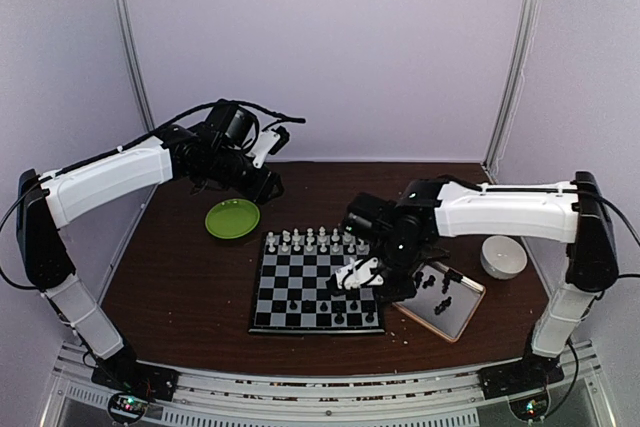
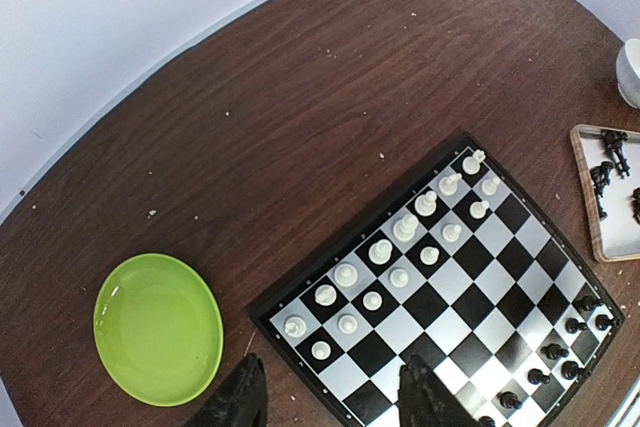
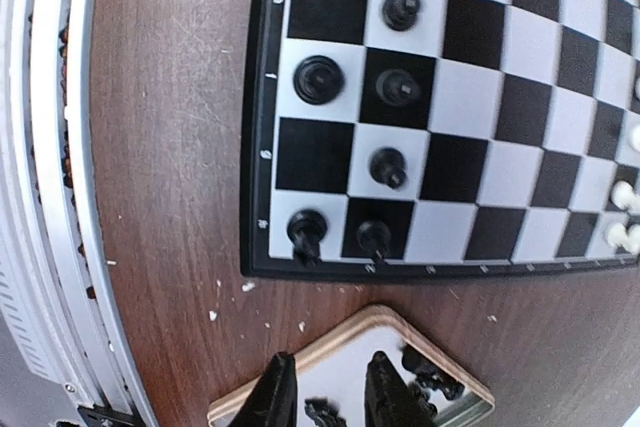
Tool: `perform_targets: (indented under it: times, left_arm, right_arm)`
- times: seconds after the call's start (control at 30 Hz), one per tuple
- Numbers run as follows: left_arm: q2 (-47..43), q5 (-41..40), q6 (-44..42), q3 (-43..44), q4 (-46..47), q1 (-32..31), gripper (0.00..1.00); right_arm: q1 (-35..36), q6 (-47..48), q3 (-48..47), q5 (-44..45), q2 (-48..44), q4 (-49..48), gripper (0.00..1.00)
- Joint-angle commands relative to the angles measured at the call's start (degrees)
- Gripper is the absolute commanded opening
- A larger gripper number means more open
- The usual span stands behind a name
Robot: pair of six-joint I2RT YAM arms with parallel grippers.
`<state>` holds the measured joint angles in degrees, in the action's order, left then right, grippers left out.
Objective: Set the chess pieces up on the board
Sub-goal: Place the rook at a8, then pick up the pawn from the storage box.
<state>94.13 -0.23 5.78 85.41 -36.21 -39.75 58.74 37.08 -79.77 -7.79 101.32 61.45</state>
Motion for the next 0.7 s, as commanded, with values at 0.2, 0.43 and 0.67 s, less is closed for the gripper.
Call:
perform_targets:
  times: [0.2, 0.43, 0.67]
  left_arm:
    - [0.07, -0.09, -0.92, 1.08, 0.61, 0.11, 0.46]
    - [0.66, 0.41, -0.95, 1.24, 0.61, 0.11, 0.46]
    - [0.79, 0.88, -0.89, 1.31, 0.61, 0.11, 0.46]
  right_arm:
    - [-18.09, 0.79, 9.18, -0.86, -13.22, 1.90, 0.26]
    - [-28.27, 4.63, 15.06, 0.75, -15.24, 0.76, 0.26]
    - [-29.12, 10.26, 22.55, 0.46, -16.66, -0.13, 0.26]
